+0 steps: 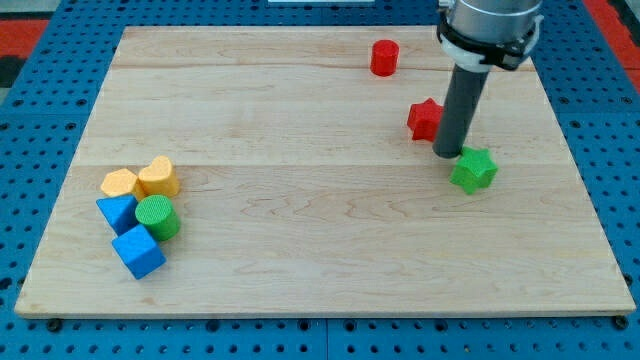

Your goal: Move the green star slightly down

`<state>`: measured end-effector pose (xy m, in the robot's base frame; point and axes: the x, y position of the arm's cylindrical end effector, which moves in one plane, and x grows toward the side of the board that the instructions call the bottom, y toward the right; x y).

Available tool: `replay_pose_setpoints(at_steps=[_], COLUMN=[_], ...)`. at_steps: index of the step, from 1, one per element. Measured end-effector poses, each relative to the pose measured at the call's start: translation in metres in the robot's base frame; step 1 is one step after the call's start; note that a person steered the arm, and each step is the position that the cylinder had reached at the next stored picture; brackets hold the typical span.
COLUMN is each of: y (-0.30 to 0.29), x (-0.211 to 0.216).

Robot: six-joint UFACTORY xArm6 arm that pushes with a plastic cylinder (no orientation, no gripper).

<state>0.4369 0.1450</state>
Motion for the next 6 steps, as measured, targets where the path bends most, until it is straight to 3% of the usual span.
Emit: replay_pose_setpoints(at_steps=[1, 4, 6], y=[0.014, 0.026, 0.06], x=[0.028, 0.001, 0.029])
